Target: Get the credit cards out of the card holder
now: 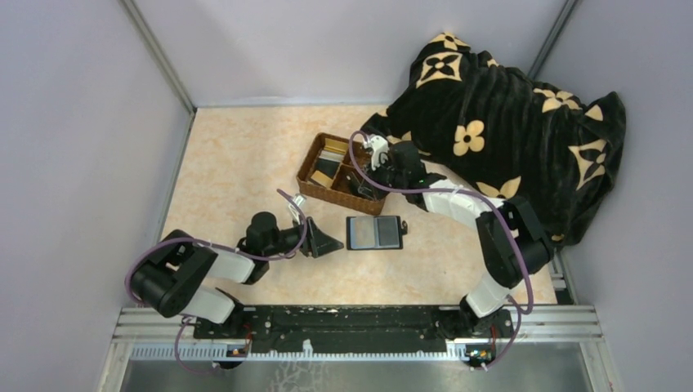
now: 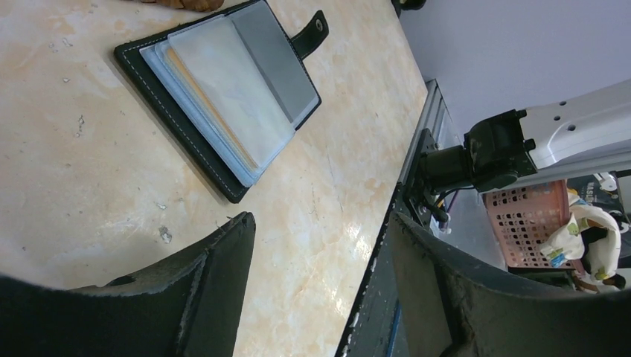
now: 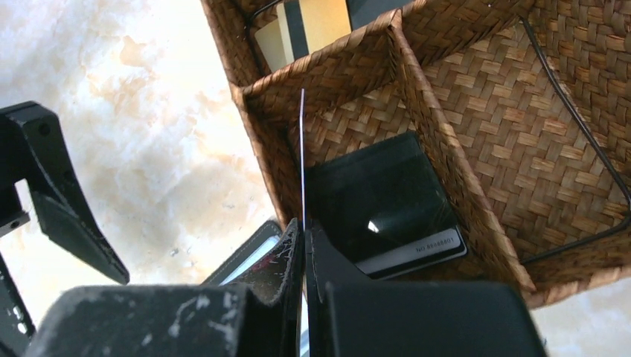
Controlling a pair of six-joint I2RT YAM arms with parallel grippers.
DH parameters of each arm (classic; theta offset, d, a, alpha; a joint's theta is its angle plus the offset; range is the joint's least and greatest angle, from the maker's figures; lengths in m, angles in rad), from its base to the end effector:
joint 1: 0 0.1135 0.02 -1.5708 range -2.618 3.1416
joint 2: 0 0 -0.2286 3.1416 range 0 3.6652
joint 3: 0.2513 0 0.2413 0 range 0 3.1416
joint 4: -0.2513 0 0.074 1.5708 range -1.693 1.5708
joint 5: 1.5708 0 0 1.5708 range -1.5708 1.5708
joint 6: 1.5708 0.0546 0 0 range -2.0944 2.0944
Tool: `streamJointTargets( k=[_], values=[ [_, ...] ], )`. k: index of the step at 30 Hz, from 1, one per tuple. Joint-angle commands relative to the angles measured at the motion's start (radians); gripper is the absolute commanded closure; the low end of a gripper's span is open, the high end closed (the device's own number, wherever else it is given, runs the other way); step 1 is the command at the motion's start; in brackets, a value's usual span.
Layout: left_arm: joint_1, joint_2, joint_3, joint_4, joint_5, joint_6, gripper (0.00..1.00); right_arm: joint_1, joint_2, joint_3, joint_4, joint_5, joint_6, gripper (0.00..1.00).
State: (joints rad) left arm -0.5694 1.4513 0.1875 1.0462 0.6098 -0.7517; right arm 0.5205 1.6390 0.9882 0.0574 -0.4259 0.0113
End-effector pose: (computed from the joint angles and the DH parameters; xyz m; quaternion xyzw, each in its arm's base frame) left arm 0.1824 -0.1539 0.1102 0.1195 0.7578 -0.5513 0.3280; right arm 0.3015 0.1988 0.1785 -0.3134 0.8102 0.3006 0.3937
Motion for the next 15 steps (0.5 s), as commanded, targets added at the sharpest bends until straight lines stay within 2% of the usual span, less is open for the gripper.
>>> streamJointTargets(
  k=[1,9,11,14,15],
  values=[
    [0.006,0.006,0.030,0.041,0.020,0.005,0.28,0.006,-0.094,-0.034,0.004,0.007,0.003,1.00],
    [0.022,-0.004,0.064,0.024,0.017,0.008,0.28,0.002,-0.168,-0.106,-0.012,0.100,0.012,1.00],
    [0.032,-0.015,0.115,-0.019,0.001,0.032,0.27,-0.007,-0.191,-0.114,0.012,0.117,0.036,1.00],
    [0.048,-0.042,0.257,-0.146,-0.020,0.110,0.03,-0.019,-0.222,-0.101,0.048,0.108,0.079,1.00],
    [0.052,-0.054,0.315,-0.207,-0.043,0.137,0.01,-0.022,-0.228,-0.087,0.049,0.099,0.088,1.00]
  ],
)
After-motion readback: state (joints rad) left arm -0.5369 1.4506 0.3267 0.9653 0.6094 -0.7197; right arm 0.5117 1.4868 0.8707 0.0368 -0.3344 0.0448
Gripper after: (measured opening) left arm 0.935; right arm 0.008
